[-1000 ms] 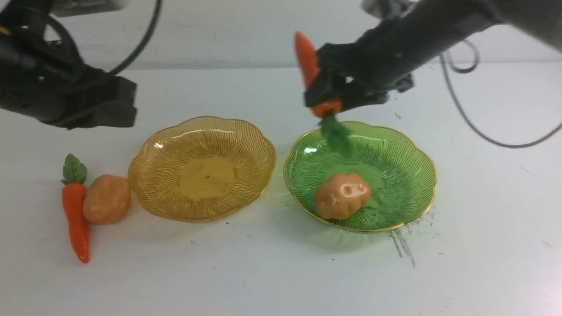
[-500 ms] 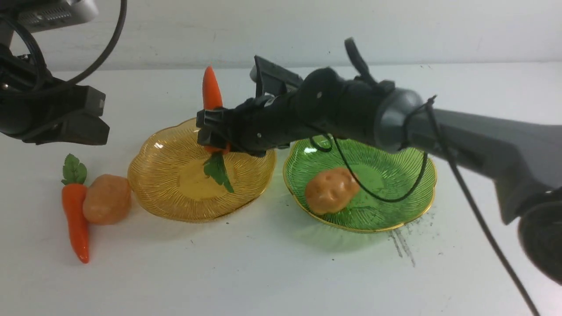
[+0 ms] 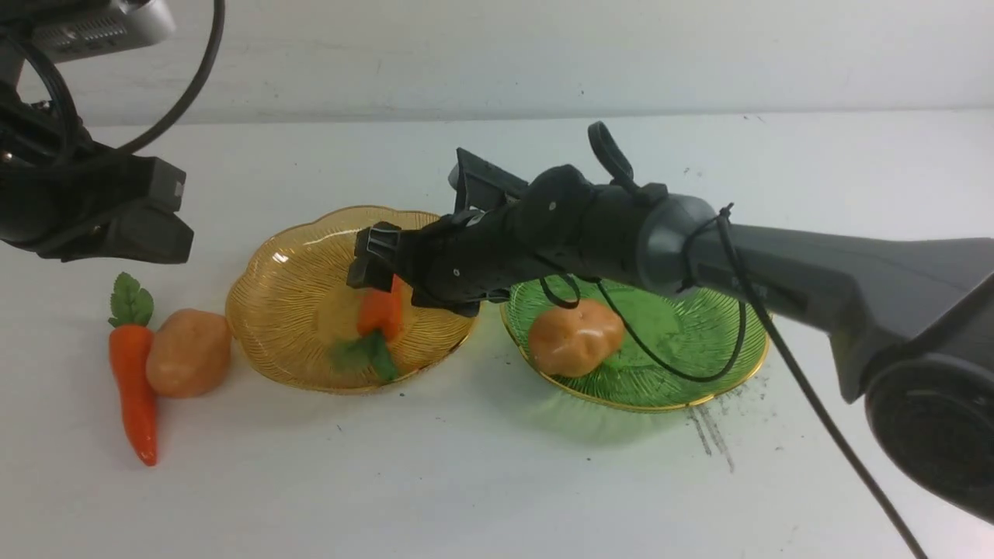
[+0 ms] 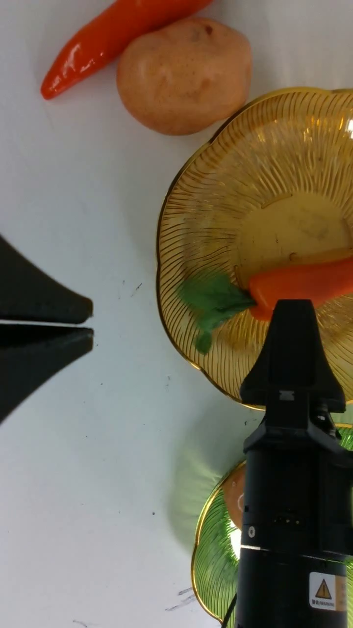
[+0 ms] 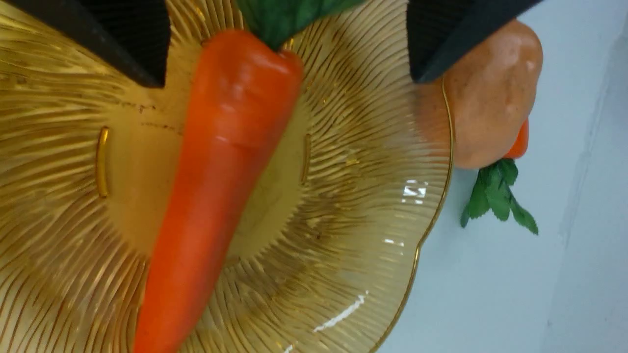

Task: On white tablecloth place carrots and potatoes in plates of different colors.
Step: 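Place the carrot on the yellow plate with the right gripper, then pick up the potato beside the plates and place it on a plate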

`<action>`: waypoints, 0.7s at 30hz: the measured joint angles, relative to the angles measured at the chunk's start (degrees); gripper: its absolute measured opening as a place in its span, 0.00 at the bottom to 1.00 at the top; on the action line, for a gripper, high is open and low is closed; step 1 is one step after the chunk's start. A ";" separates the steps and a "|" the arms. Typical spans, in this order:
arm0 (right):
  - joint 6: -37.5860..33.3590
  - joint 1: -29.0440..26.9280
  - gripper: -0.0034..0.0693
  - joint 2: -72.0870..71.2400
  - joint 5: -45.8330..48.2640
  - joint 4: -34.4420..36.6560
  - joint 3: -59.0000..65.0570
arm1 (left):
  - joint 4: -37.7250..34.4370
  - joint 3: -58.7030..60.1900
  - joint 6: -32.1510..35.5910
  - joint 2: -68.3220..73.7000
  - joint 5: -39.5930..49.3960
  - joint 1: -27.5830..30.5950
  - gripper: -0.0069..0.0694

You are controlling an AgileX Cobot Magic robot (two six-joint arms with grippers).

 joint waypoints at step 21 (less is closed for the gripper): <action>4.83 -21.62 0.03 -37.20 40.38 -48.44 2.24 | 16.30 0.00 -10.59 -2.83 2.35 0.00 0.09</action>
